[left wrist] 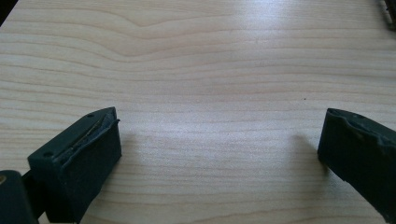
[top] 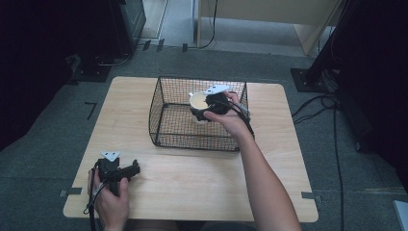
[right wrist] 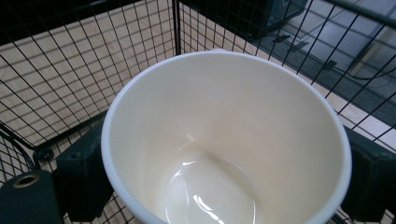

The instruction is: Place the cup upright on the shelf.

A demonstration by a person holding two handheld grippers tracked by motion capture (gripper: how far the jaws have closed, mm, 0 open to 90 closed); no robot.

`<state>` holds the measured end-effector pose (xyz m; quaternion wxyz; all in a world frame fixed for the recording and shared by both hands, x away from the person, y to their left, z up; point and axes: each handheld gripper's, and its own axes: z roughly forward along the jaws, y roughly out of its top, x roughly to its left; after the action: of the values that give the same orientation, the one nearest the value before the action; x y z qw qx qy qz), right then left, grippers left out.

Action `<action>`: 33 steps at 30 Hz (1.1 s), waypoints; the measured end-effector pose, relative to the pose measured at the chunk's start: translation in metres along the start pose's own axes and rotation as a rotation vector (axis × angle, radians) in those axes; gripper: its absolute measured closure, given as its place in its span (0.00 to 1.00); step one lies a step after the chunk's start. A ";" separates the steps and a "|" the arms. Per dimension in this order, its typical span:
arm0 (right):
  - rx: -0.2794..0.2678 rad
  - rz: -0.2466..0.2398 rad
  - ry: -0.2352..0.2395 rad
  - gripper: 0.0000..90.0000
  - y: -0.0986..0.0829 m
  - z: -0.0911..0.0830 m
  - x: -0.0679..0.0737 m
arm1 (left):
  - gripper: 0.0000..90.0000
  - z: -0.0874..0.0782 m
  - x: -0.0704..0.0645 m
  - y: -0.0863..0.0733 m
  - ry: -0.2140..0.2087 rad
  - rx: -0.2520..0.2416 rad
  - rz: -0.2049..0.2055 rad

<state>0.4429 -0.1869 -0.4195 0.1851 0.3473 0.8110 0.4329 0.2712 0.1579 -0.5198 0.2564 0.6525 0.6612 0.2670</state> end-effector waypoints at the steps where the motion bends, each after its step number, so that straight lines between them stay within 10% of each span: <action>1: 0.009 -0.003 0.001 0.11 -0.001 0.002 -0.001 | 0.00 0.000 0.000 0.000 0.000 0.000 0.000; 33: 0.158 0.034 -0.003 0.10 -0.023 0.030 -0.010 | 0.00 0.000 0.000 0.000 0.000 0.000 0.000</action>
<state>0.4587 -0.1861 -0.4558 0.1510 0.3754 0.8363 0.3700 0.2712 0.1579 -0.5198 0.2564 0.6525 0.6612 0.2670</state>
